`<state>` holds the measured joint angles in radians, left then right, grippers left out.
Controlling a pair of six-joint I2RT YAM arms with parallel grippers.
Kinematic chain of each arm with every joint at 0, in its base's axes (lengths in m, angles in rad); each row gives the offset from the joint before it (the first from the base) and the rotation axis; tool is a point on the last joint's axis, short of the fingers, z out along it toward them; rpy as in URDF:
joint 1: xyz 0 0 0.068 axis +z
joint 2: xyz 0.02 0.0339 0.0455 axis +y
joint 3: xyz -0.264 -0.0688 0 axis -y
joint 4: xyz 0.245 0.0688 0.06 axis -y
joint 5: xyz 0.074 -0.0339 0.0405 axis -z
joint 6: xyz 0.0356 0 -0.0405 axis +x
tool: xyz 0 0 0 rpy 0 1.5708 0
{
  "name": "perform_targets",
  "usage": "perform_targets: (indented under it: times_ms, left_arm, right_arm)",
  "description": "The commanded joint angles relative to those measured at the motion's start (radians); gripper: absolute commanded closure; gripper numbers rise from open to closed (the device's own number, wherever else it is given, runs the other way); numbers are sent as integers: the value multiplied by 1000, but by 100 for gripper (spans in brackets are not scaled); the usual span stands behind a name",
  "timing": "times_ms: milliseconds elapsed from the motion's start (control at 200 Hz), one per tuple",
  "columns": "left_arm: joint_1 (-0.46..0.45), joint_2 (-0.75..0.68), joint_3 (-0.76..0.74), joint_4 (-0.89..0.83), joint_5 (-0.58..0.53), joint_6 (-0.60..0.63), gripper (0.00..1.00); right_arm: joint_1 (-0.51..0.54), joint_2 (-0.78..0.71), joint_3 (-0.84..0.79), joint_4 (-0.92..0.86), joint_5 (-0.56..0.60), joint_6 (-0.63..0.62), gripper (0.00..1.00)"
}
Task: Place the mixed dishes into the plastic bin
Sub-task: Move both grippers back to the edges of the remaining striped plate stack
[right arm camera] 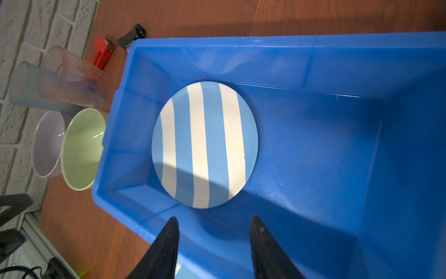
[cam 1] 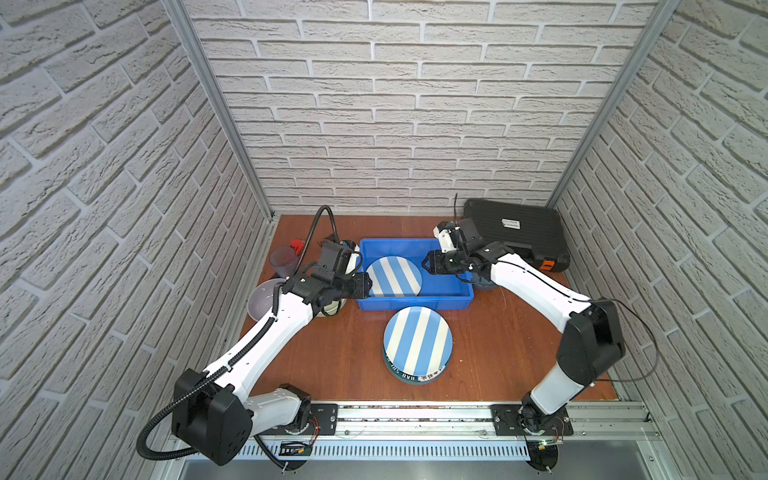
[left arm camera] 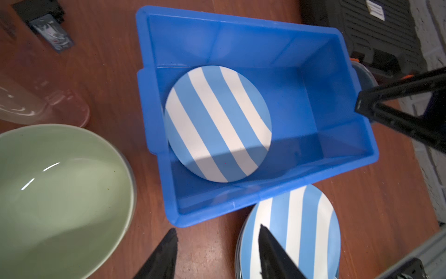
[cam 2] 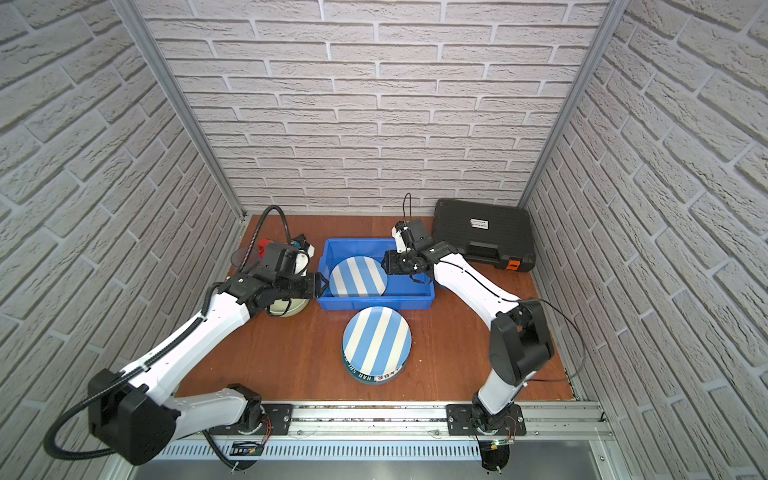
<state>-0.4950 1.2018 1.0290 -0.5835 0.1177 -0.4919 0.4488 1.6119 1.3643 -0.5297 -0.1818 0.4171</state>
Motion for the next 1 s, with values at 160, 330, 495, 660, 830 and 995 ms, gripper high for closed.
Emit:
perform_targets:
  times_ms: [160, 330, 495, 660, 830, 995]
  left_arm:
    - [-194, -50, -76, -5, -41, -60, 53]
    - [-298, -45, -138, 40, -85, -136, 59]
    - [-379, -13, -200, 107, -159, -207, 63]
    - [-418, 37, -263, 162, -211, -265, 66]
    - [-425, 85, -273, 164, -240, -260, 69]
    - [-426, 120, -274, 168, -260, -253, 73]
  right_arm:
    - [24, -294, -222, -56, -76, -29, 55]
    - [34, -468, -408, -46, -93, -9, 56]
    - [36, -580, -562, -30, -134, 13, 58]
    - [36, -651, -676, 2, -138, 57, 58]
    - [36, -653, -769, 63, -127, 81, 59]
    - [36, -604, -829, 155, -158, 99, 60]
